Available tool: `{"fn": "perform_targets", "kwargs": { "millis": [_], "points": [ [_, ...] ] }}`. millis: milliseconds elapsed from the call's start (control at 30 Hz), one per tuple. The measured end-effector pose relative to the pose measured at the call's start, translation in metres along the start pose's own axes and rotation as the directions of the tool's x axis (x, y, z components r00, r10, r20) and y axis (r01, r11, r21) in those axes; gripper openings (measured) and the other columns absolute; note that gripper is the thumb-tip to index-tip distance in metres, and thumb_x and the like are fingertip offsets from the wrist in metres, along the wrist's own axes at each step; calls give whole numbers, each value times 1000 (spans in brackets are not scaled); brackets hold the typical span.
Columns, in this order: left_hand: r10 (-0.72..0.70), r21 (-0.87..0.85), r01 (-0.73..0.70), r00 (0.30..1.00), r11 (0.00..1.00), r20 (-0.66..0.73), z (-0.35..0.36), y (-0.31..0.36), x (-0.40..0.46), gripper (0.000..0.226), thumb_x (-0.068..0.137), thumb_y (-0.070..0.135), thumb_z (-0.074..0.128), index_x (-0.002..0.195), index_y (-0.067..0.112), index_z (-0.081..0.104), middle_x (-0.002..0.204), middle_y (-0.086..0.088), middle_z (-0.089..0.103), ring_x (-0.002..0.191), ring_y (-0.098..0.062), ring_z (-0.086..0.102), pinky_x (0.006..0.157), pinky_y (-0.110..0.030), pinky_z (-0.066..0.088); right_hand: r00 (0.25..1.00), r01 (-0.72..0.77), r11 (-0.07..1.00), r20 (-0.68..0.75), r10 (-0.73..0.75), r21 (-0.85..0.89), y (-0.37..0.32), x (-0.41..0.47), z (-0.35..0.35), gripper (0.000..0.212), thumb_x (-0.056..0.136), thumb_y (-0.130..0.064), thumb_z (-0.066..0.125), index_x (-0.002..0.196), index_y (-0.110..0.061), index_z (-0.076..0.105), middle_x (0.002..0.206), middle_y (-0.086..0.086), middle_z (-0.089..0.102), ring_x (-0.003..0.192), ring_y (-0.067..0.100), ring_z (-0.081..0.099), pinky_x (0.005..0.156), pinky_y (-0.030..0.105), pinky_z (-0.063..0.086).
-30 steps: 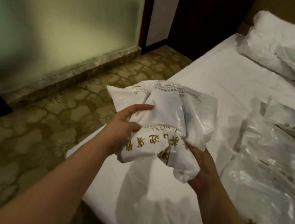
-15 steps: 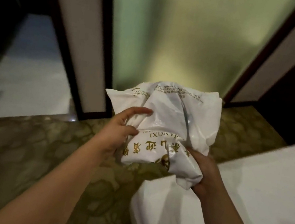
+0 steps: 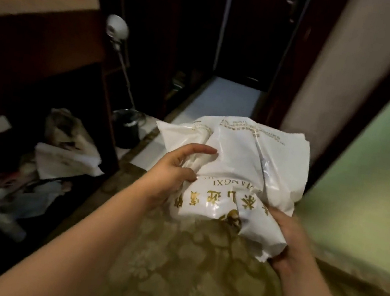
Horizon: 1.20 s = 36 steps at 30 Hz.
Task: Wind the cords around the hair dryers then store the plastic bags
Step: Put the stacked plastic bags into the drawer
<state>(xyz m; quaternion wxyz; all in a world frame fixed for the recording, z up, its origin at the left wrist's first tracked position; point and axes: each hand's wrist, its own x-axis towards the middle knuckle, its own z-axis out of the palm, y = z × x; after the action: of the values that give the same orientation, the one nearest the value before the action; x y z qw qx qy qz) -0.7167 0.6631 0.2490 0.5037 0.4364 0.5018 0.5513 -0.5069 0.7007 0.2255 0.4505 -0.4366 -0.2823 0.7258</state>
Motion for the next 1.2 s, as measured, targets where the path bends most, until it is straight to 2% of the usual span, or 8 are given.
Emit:
{"fn": "perform_targets", "kwargs": {
  "millis": [233, 467, 567, 667, 800, 900, 1033, 1200],
  "points": [
    [124, 73, -107, 944, 992, -305, -114, 40, 61, 65, 78, -19, 43, 92, 38, 70, 120, 1, 57, 94, -22, 59, 61, -24, 49, 959, -34, 993, 276, 65, -116, -13, 110, 142, 31, 87, 3, 51, 117, -1, 58, 65, 8, 71, 54, 19, 68, 43, 25, 52],
    [216, 106, -190, 788, 976, -577, -218, 95, 95, 61, 78, -21, 45, 94, 32, 69, 124, 2, 53, 100, -29, 61, 63, -31, 53, 800, -58, 978, 576, 166, -202, -25, 186, 295, 25, 87, 2, 52, 106, -10, 61, 71, 6, 73, 60, 18, 70, 47, 26, 54],
    [300, 188, -235, 712, 954, -635, -269, 126, 95, 60, 79, -22, 45, 93, 32, 68, 117, 1, 55, 82, -17, 62, 57, -23, 53, 714, -31, 974, 677, 180, -227, -17, 205, 365, 22, 85, 1, 53, 99, -14, 63, 67, 4, 72, 58, 16, 69, 46, 26, 53],
    [392, 282, -272, 633, 920, -668, -332, 158, 93, 62, 78, -23, 44, 92, 33, 68, 117, 2, 56, 86, -17, 60, 62, -22, 52, 621, -11, 975, 762, 183, -224, -2, 219, 447, 21, 82, 2, 54, 95, -12, 63, 66, 3, 71, 57, 15, 69, 47, 23, 53],
    [467, 357, -301, 570, 884, -676, -425, 199, 88, 54, 66, -13, 52, 93, 31, 68, 116, -1, 57, 91, -16, 60, 67, -23, 54, 510, -47, 984, 843, 173, -174, 26, 228, 559, 40, 50, -4, 67, 90, -5, 66, 75, 9, 70, 65, 20, 69, 52, 23, 53],
    [475, 393, -268, 534, 880, -700, -486, 225, 86, 55, 72, -17, 46, 101, 25, 64, 119, -5, 55, 81, -14, 62, 60, -20, 54, 480, -26, 985, 862, 163, -172, 45, 235, 632, 20, 74, 10, 58, 85, -5, 66, 77, 9, 69, 67, 20, 66, 57, 25, 55],
    [453, 387, -236, 463, 892, -762, -557, 247, 90, 61, 77, -24, 34, 105, 22, 61, 121, -1, 51, 75, -11, 67, 56, -20, 53, 433, 44, 975, 884, 177, -217, 64, 246, 722, 29, 83, 13, 48, 107, 2, 60, 75, 6, 68, 56, 14, 67, 48, 21, 51],
    [408, 400, -105, 380, 911, -830, -628, 262, 98, 61, 77, -22, 33, 104, 25, 61, 129, -3, 47, 74, -11, 66, 53, -21, 52, 309, 144, 952, 926, 216, -270, 83, 271, 814, 38, 83, 19, 40, 96, -9, 62, 80, 5, 69, 66, 17, 65, 53, 24, 51]
  ]
}}
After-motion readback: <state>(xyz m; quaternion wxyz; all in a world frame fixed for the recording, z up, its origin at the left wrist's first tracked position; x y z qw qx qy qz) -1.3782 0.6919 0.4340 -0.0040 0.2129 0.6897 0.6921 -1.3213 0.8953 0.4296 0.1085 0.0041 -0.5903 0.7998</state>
